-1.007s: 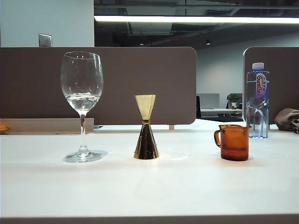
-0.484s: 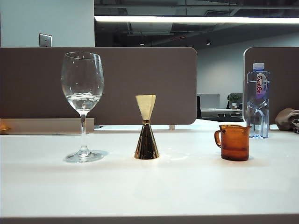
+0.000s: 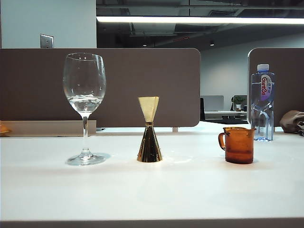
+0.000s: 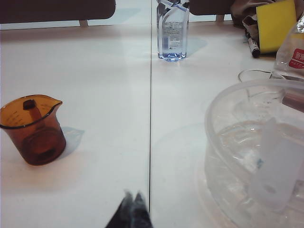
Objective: Pick up the small amber measuring cup and pour the water in it into the jigger, then pick up the jigger and pour the water in it into the wine glass.
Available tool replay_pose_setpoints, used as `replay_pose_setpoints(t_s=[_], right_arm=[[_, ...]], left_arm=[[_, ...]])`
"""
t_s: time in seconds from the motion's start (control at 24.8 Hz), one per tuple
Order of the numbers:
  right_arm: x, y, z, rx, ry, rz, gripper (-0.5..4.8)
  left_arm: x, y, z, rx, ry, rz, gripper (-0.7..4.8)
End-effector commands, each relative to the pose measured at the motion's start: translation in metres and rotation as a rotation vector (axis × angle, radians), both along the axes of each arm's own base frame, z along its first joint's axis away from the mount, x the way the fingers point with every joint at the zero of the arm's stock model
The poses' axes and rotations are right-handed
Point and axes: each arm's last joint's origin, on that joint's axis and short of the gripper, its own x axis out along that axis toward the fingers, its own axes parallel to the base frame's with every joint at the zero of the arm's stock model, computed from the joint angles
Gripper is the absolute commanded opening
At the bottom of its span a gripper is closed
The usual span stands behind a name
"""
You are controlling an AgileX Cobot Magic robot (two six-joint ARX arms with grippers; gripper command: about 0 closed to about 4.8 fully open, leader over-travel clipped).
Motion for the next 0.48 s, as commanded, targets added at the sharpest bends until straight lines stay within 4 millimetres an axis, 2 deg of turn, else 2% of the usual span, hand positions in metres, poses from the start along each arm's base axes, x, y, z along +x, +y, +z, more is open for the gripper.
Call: replay_pose_setpoints(t_s=[0.04,0.28,0.48], right_arm=[[0.0003,0.0000,-0.0016,0.001,0.004,-0.001,-0.05],[0.0003,0.0000,-0.0016,0.001,0.004,-0.001,-0.05],[0.0003,0.0000,-0.0016,0.001,0.004,-0.001,-0.05]], left_arm=[[0.0037,-0.0036,-0.0040,0.017,0.070,-0.065,-0.02],[0.0051,-0.0097,-0.0005,0.016,0.033,-0.215,-0.02],[0.0061,-0.0089,-0.0006,0.074,-0.012,-0.181,-0.02]])
